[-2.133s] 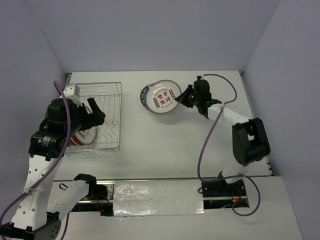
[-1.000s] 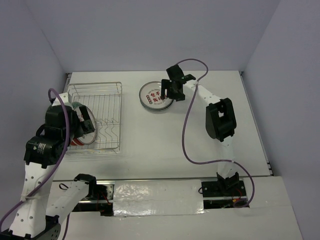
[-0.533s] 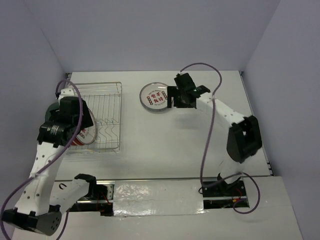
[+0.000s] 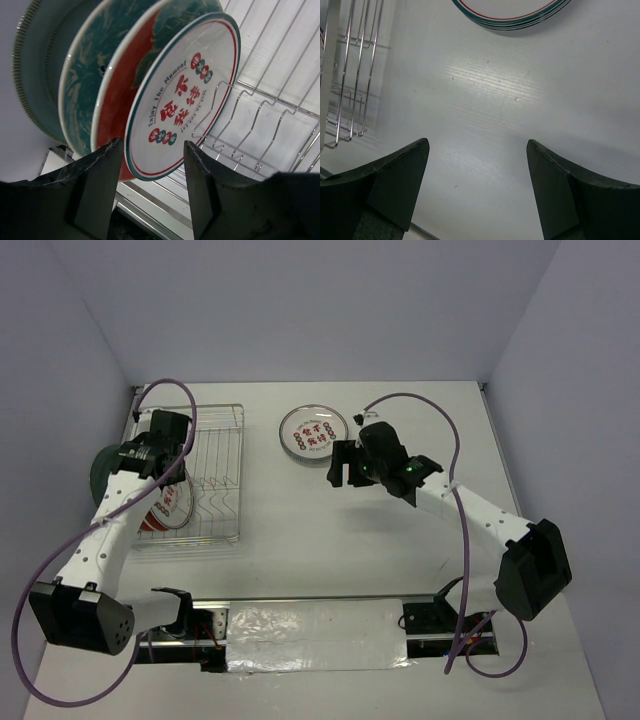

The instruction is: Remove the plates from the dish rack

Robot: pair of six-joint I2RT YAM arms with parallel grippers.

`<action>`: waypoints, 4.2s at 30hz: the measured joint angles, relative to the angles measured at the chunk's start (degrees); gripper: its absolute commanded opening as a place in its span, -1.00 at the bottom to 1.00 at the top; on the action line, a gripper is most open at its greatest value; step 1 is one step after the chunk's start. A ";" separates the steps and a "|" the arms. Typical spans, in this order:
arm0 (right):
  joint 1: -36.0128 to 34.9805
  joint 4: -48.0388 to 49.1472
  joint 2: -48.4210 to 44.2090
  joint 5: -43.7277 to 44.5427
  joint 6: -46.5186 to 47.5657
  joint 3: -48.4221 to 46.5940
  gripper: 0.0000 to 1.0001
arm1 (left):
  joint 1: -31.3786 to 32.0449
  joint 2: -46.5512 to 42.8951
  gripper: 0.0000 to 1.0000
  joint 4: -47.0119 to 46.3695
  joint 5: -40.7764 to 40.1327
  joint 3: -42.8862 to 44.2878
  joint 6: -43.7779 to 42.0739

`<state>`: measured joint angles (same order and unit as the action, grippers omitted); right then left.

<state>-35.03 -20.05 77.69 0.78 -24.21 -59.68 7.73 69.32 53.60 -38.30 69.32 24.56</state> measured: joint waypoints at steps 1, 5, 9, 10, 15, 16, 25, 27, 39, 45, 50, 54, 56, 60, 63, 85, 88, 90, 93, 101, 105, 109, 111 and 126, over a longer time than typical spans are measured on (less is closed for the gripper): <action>0.00 0.04 0.00 -0.13 -0.07 0.26 0.72 | -0.04 -0.07 0.28 0.31 -0.63 0.33 0.07; -0.26 1.51 0.00 -0.17 -0.35 0.90 0.71 | -0.15 -0.55 0.30 0.44 -2.60 0.83 0.90; -1.25 2.58 0.00 -1.09 -0.42 1.16 0.71 | -0.52 -0.94 0.28 0.35 -3.45 0.42 1.18; -1.49 2.69 0.00 -1.27 -0.42 1.16 0.71 | -0.66 -0.98 0.28 0.17 -3.43 0.11 1.20; -2.73 2.91 -0.15 -1.66 -0.37 1.18 0.71 | -1.29 -1.03 0.23 -0.61 -3.34 -2.40 1.16; -2.84 2.89 -0.37 -1.64 -0.39 1.18 0.71 | -1.36 -1.01 0.20 -0.83 -3.30 -2.86 1.16; -3.52 2.95 -5.01 -1.66 -0.44 1.33 0.71 | -1.95 -1.01 -0.14 -2.60 -1.73 -4.22 0.20; -3.89 3.13 -5.79 -1.70 -0.46 1.64 0.71 | -2.01 -1.07 -0.16 -2.69 -1.38 -4.24 -0.48; -4.87 3.34 -8.17 -2.05 -1.77 2.71 0.71 | -2.01 -1.88 -0.68 -4.04 4.17 -5.20 -4.02; -5.11 3.34 -8.96 -2.05 -2.23 2.73 0.71 | -0.61 -2.03 -1.00 -3.13 4.72 -4.63 -4.66; -5.95 3.34 -9.33 -2.08 -3.02 2.89 0.71 | 3.28 -1.31 -1.00 1.66 1.86 0.74 -4.92; -6.40 3.34 -9.40 -2.14 -3.41 2.91 0.72 | 6.29 0.90 -1.00 7.52 -2.19 9.66 -5.29; -6.47 3.39 -9.40 -2.47 -3.45 2.91 0.72 | 8.11 2.14 -1.00 10.75 -3.87 14.97 -4.96; -6.47 6.93 -10.32 -6.05 -3.74 4.42 0.74 | 11.34 2.58 -1.00 12.35 -0.52 25.27 -4.04; -6.51 15.89 -12.59 -12.79 -4.42 9.09 0.76 | 11.45 -1.36 -1.00 10.25 7.04 26.58 -3.58; -5.01 33.27 -14.86 -17.62 -11.76 12.79 -1.00 | 10.14 -23.08 -0.05 -18.25 52.06 -5.86 7.26; -5.22 33.46 -15.41 -16.87 -11.61 12.83 -1.00 | 10.93 -22.77 0.99 -18.88 50.07 -5.77 7.78; -4.59 31.65 -15.26 -14.80 -12.46 12.90 -1.00 | 11.30 -22.21 0.99 -16.98 46.40 -4.79 8.66; -0.04 28.35 -14.40 -12.15 -15.65 12.90 -1.00 | 11.37 -21.42 0.99 -12.13 36.37 -2.19 8.68; 16.15 26.88 4.96 -8.83 -21.81 6.47 -0.95 | 11.34 -24.35 0.99 0.00 17.86 5.46 7.98; 18.78 26.25 21.07 -13.22 -22.05 -5.62 -0.87 | 11.34 -25.07 0.99 4.70 12.44 12.46 6.91; 19.71 25.11 30.97 -16.17 -22.21 -14.08 -0.69 | 11.34 -25.24 0.99 8.22 9.64 17.33 6.08; 19.93 23.28 33.51 -16.81 -21.99 -16.81 -0.34 | 11.34 -25.27 0.99 9.49 9.27 18.25 5.55; 14.84 -1.07 42.27 -9.09 -9.53 -39.34 0.51 | 11.34 -24.90 0.99 11.65 8.96 13.79 4.17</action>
<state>-20.18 -21.12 119.96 -8.32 -33.74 -99.02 19.07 44.42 65.25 -29.34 83.11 28.73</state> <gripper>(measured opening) 0.745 0.995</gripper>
